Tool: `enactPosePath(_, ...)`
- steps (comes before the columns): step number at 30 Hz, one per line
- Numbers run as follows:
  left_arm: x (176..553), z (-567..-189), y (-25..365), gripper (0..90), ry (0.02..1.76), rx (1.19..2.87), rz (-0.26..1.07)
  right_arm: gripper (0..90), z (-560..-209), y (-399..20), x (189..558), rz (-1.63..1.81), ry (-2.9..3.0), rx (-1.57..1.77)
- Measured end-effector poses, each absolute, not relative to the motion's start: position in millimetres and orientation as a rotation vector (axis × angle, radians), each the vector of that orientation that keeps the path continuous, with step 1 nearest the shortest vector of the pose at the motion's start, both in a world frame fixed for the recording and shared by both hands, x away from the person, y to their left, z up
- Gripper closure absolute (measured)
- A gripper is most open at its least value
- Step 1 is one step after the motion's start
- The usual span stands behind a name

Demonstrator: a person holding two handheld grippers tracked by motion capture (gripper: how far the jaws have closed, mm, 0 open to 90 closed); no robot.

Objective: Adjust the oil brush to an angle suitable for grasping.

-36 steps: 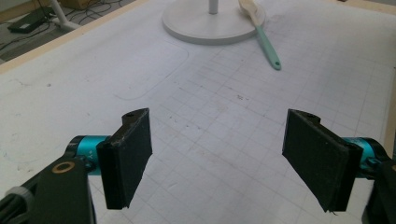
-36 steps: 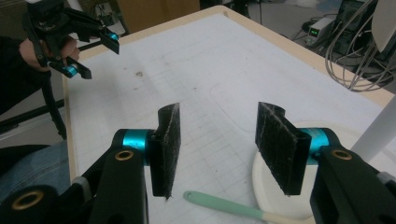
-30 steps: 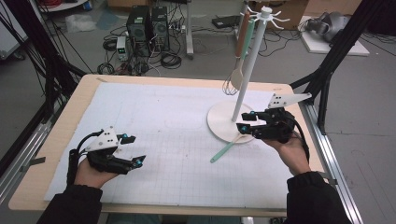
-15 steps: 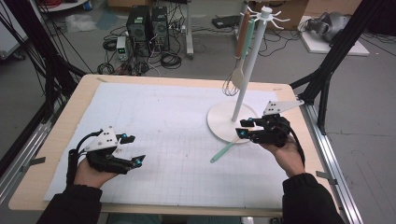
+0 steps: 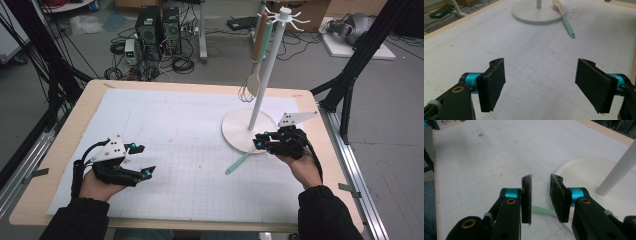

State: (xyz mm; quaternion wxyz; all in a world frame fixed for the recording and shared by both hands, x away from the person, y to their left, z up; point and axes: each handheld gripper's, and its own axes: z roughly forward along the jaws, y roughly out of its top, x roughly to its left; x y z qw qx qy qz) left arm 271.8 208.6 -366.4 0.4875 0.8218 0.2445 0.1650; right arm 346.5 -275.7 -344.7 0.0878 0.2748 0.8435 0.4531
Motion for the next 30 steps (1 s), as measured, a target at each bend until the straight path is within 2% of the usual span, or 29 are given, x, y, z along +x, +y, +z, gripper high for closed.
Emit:
enactPosePath(5, 272, -366, 208, 24.2, 0.595, 1.995, 0.404, 80.4, -352, -274, 348, 1.334, 2.531, 0.811)
enactPosePath(12, 272, -366, 209, 24.2, 0.593, 1.997, 0.409, 86.1, -359, -271, 351, 1.295, 2.551, 0.798)
enactPosePath(30, 272, -366, 209, 24.3, 0.595, 1.994, 0.406, 89.1, -371, -261, 363, 1.241, 2.58, 0.791)
